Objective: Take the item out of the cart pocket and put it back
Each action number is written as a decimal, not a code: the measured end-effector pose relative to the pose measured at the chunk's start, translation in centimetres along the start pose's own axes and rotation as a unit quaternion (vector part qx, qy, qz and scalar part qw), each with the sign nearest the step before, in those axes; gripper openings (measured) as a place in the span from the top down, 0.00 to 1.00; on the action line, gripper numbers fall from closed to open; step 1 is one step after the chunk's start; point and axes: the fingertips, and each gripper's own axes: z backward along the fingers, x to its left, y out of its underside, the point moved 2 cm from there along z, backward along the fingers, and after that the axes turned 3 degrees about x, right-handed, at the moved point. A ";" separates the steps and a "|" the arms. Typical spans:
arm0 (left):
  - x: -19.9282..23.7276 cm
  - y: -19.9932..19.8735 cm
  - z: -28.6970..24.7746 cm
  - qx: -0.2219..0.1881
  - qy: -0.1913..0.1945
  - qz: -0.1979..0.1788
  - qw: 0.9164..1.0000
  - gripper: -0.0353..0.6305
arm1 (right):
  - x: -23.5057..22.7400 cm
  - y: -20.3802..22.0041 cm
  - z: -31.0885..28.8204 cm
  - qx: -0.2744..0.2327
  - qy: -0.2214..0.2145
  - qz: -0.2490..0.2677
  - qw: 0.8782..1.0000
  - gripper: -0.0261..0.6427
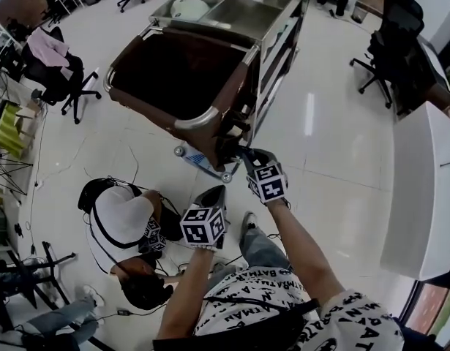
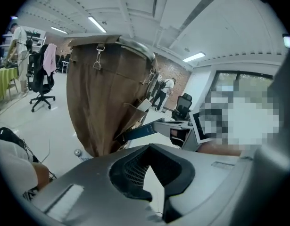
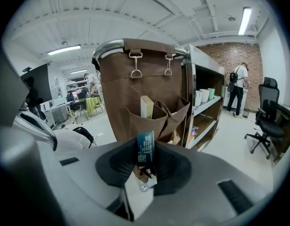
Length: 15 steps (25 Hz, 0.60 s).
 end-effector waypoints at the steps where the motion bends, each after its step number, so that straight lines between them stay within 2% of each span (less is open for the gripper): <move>1: 0.2 0.0 -0.5 0.003 -0.004 0.003 1.000 0.95 | -0.1 0.4 -0.9 0.007 -0.005 0.001 1.000 0.82; 10: 1.9 -0.1 -5.5 0.026 -0.033 0.025 0.999 0.95 | -1.1 3.4 -8.5 0.068 -0.044 0.045 0.996 0.82; 15: 2.8 -0.1 -7.0 0.033 -0.045 0.041 0.998 0.95 | -0.4 5.6 -13.0 0.106 -0.067 0.079 0.989 0.82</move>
